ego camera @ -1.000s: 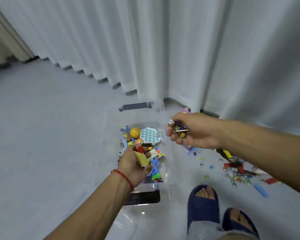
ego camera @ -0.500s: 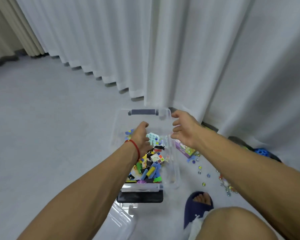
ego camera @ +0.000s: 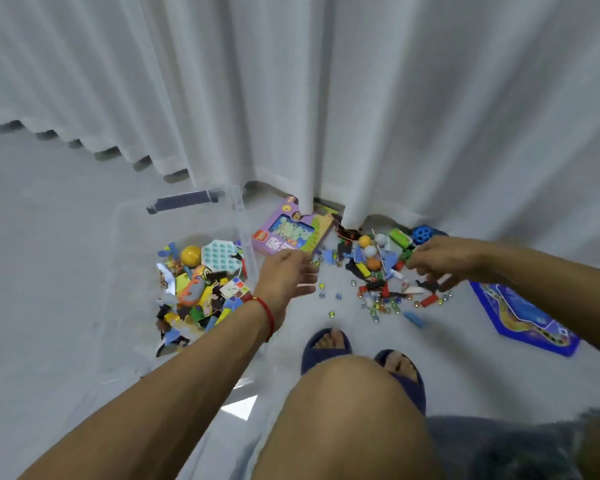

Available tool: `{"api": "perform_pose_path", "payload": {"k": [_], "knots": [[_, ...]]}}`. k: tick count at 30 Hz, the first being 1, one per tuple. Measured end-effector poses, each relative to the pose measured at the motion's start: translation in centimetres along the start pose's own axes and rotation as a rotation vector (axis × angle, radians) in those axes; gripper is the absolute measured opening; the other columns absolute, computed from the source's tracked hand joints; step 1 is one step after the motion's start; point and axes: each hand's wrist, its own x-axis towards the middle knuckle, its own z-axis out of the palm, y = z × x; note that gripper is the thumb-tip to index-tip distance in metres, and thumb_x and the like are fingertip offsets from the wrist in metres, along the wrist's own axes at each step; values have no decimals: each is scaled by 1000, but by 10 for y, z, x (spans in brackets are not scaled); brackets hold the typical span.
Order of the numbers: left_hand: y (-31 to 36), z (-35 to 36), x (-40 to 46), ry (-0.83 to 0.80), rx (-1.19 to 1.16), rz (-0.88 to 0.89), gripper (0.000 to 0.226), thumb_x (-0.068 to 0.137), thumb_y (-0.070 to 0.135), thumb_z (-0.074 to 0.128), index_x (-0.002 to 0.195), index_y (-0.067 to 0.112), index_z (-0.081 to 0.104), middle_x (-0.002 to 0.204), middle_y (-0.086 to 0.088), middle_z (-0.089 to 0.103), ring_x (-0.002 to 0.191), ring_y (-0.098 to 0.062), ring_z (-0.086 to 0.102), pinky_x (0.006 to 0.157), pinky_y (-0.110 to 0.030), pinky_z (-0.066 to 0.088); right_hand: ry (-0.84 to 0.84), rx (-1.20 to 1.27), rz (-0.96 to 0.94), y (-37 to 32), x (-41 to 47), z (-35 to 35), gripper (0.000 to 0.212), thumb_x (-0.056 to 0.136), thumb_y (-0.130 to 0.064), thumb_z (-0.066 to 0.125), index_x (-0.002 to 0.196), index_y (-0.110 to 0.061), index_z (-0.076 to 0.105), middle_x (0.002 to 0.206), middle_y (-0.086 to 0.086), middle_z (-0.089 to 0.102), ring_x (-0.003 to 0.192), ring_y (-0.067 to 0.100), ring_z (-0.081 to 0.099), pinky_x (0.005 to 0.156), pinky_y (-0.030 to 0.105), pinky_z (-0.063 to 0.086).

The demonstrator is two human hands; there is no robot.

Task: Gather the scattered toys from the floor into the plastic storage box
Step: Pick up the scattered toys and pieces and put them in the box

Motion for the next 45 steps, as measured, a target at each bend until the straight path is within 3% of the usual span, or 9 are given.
{"api": "perform_pose_path", "payload": {"k": [2, 6, 10, 14, 18, 22, 31, 38, 45], "knots": [[-22, 31, 11, -61, 144, -6, 17, 96, 19, 52, 99, 6, 64, 94, -15, 68, 78, -25, 62, 71, -36, 57, -16, -113, 16, 28, 17, -7, 25, 97, -25, 54, 104, -2, 61, 99, 14, 61, 83, 24, 59, 68, 34, 53], [-85, 62, 54, -98, 472, -36, 15, 88, 28, 58, 95, 17, 66, 95, -7, 69, 81, -24, 65, 80, -42, 60, 2, -277, -19, 84, 61, 12, 23, 97, -29, 54, 111, -13, 64, 110, 11, 63, 96, 27, 62, 74, 34, 55], [-140, 51, 106, -57, 879, 75, 15, 85, 31, 65, 97, 21, 65, 95, 2, 67, 87, -19, 63, 76, -25, 46, 46, -292, 11, 150, 111, 63, 38, 94, -30, 61, 130, -17, 55, 127, 8, 59, 106, 20, 57, 89, 30, 48], [-177, 39, 149, -29, 1116, 161, 37, 84, 40, 69, 116, 26, 57, 104, 2, 61, 87, -17, 60, 78, -28, 48, 308, -125, -5, 193, 154, 115, 35, 93, -26, 65, 124, -13, 59, 119, 11, 62, 105, 24, 61, 91, 34, 51], [-200, 51, 169, -79, 1183, 182, 55, 85, 46, 66, 131, 27, 42, 115, 2, 49, 95, -18, 53, 83, -30, 48, 557, -53, -74, 200, 187, 145, 37, 89, -22, 71, 123, -13, 60, 115, 10, 59, 106, 26, 57, 88, 41, 53], [-210, 54, 178, 34, 1123, 321, 45, 84, 35, 72, 114, 26, 40, 113, 4, 43, 90, -16, 52, 79, -29, 51, 683, -144, -168, 210, 202, 160, 28, 85, -17, 74, 111, -10, 63, 106, 11, 59, 95, 27, 55, 76, 41, 54], [-210, 51, 203, 80, 1104, 445, 82, 75, 39, 81, 141, 23, 36, 139, -5, 30, 106, -10, 41, 90, -22, 41, 712, 228, -148, 195, 190, 167, 28, 95, -22, 62, 120, -13, 55, 105, 0, 57, 94, 15, 55, 80, 27, 46], [-202, 58, 218, -73, 1224, 505, 61, 85, 36, 72, 137, 20, 46, 126, -10, 44, 99, -16, 48, 88, -25, 44, 599, 173, -280, 181, 194, 178, 34, 95, -22, 63, 126, -8, 57, 111, 7, 60, 92, 15, 57, 78, 24, 47], [-204, 66, 227, -173, 1294, 724, 28, 93, 19, 64, 119, 10, 65, 107, -11, 55, 87, -25, 58, 78, -33, 53, 519, -171, -490, 164, 202, 198, 31, 89, -21, 72, 117, -12, 60, 115, 7, 56, 82, 22, 63, 64, 32, 58]]}}
